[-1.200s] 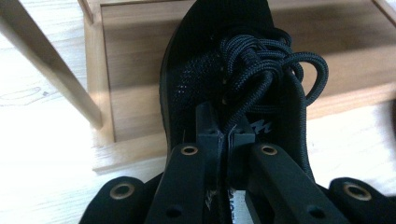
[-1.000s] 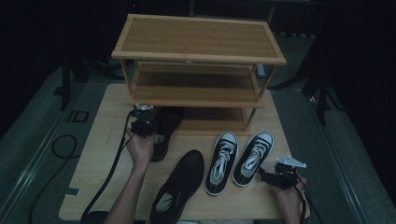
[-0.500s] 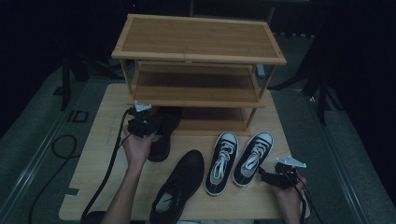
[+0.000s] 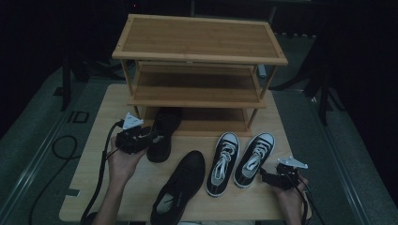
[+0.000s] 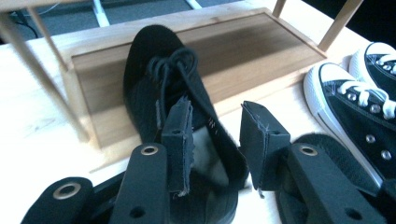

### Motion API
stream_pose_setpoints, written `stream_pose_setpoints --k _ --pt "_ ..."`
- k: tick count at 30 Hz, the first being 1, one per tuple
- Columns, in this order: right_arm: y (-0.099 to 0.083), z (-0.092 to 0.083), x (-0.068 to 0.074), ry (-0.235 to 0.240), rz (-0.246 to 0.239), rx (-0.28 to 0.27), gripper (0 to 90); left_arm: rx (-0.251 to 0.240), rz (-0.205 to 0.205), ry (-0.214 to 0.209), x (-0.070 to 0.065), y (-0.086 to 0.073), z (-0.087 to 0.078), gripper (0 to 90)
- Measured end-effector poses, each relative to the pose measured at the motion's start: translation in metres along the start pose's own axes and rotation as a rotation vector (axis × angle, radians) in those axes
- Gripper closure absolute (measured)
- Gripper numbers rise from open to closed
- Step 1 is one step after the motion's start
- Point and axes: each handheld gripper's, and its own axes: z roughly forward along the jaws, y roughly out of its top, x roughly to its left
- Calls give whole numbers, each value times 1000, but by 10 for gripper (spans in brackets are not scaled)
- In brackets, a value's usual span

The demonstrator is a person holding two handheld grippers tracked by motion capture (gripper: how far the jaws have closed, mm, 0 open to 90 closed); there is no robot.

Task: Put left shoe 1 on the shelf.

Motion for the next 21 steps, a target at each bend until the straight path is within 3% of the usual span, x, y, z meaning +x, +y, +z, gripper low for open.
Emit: stream_pose_setpoints --k 10,17,21 --pt "0 0 0 0 -1 0 142 32 -21 9 4 -40 -11 650" --pt "0 0 0 0 -1 0 142 119 -4 23 3 -68 4 664" --pt "0 0 0 0 0 0 142 157 0 17 2 -77 12 730"
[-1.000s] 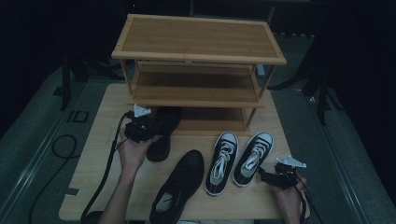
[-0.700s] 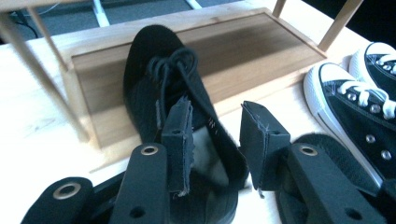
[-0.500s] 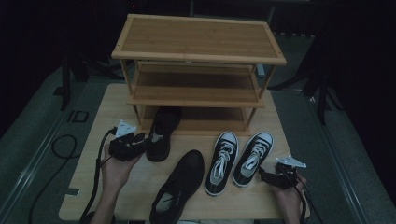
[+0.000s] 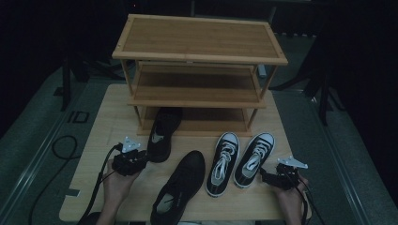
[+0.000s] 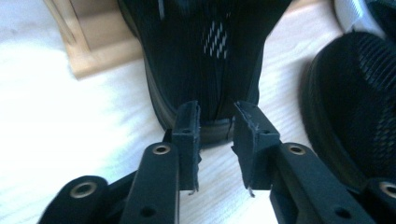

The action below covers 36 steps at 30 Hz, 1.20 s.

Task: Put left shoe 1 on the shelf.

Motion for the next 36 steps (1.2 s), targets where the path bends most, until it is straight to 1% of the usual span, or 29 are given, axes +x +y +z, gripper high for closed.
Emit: stream_pose_setpoints --k 1,2,3,7,10,14,20,25,27,30,33,34,35,36 --pt "0 0 0 0 0 0 142 0 0 0 0 0 0 747" --pt "0 0 0 0 0 0 142 19 10 12 -1 -3 3 747" --pt "0 0 0 0 0 0 142 25 15 14 -1 -4 5 791" --pt "0 0 0 0 0 0 142 76 27 25 -1 -10 11 897" --pt "0 0 0 0 0 0 142 100 18 9 0 -16 15 900" --pt "0 0 0 0 0 0 142 132 25 9 -2 -21 21 900" --pt "0 0 0 0 0 0 142 158 24 8 -3 -21 29 900" --pt "0 0 0 0 0 0 142 162 31 18 -4 -17 34 900" --pt "0 0 0 0 0 0 142 164 48 25 -6 -13 39 899" --pt "0 0 0 0 0 0 142 162 51 37 -7 -10 42 899" --pt "0 0 0 0 0 0 142 150 46 40 -7 -5 45 899" --pt "0 0 0 0 0 0 142 140 43 54 -7 -3 45 898" --pt "0 0 0 0 0 0 142 132 34 45 -6 -1 45 898" --pt "0 0 0 0 -1 0 142 124 31 54 -5 1 45 897"
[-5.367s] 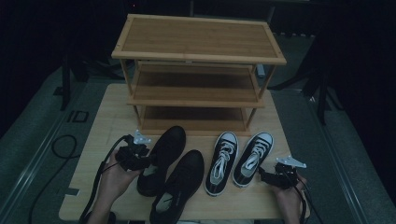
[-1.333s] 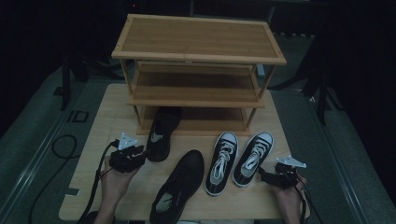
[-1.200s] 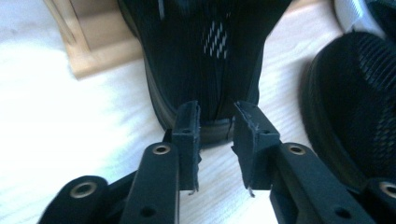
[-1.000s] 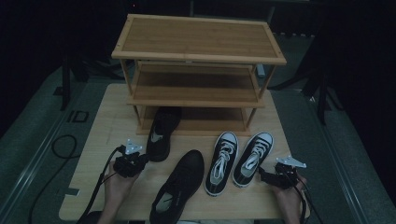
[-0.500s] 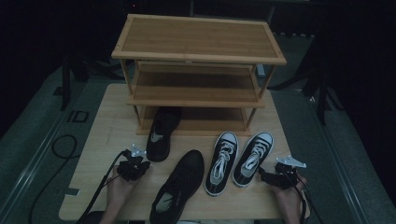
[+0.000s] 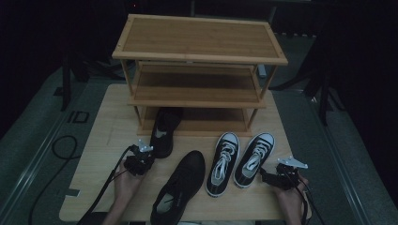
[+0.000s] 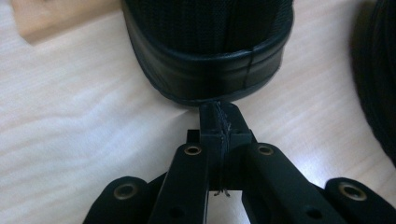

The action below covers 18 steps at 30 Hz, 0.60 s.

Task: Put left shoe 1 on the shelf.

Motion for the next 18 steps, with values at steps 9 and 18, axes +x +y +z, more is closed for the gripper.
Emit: stream_pose_setpoints --k 9,18 --pt "0 0 0 0 0 0 142 7 4 1 -4 6 5 870" --pt "0 0 0 0 0 0 142 20 35 -27 -14 12 11 869"
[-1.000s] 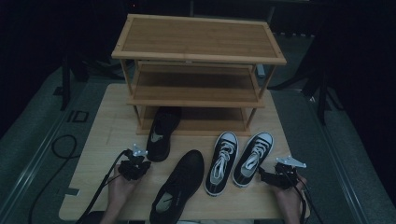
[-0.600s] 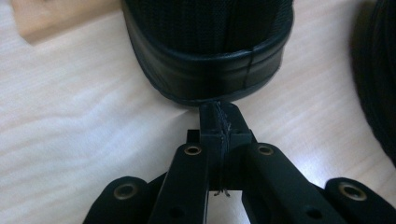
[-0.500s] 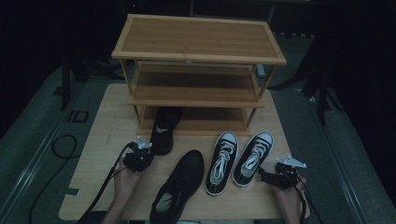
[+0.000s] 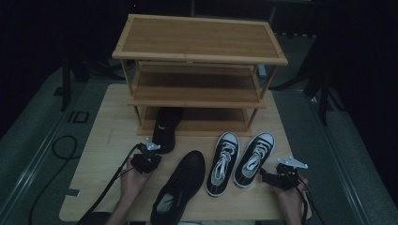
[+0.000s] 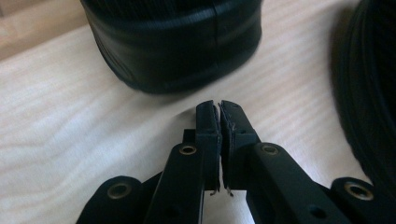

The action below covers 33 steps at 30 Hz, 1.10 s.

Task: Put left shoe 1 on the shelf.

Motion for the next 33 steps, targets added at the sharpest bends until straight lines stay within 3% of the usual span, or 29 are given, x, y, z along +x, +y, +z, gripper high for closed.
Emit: stream_pose_setpoints --k 21,25,29,33 --pt "0 0 0 0 0 0 142 4 -52 -21 10 42 35 873" --pt "0 0 0 0 0 0 142 5 -51 -31 10 46 38 871" --pt "0 0 0 0 0 0 142 14 -12 -42 6 51 44 867" --pt "0 0 0 0 0 0 142 15 -7 -45 5 54 46 867"
